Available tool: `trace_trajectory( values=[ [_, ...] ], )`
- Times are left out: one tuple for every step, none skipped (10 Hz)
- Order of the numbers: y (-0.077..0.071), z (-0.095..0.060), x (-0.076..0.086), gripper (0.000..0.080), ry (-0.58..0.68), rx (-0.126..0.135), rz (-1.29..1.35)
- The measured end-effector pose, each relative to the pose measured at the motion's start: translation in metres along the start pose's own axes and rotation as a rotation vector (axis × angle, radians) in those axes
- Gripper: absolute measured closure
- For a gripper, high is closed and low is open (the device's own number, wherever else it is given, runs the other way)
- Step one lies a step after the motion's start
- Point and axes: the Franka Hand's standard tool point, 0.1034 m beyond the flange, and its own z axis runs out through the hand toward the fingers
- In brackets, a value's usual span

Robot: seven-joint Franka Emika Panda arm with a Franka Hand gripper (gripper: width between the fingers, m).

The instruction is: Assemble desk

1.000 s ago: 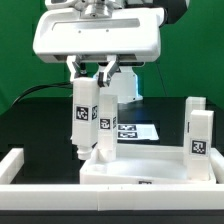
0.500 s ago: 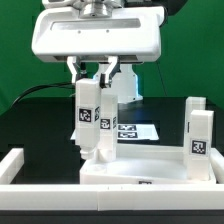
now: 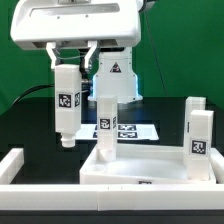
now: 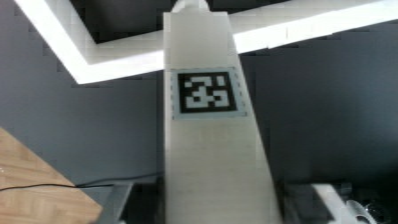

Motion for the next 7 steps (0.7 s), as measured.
trace_trajectory(
  values=[
    [-0.004,0.003,-0.002,0.0509,0.004,0.004,0.003],
    [-0.010,0.006,-0.005,0.0509,-0.002,0.008,-0.004],
    [-0.014,0.009,-0.008,0.0509,-0.006,0.010,-0.009],
    [-0.019,0.013,-0.013,0.0509,-0.015,0.013,-0.014],
    [-0.023,0.017,-0.019,0.0509,-0.025,0.015,-0.018],
    [-0.026,0.020,-0.022,0.0509,-0.031,0.015,-0.021],
    [-0.028,0.024,-0.025,0.0509,-0.039,0.016,-0.024]
  ],
)
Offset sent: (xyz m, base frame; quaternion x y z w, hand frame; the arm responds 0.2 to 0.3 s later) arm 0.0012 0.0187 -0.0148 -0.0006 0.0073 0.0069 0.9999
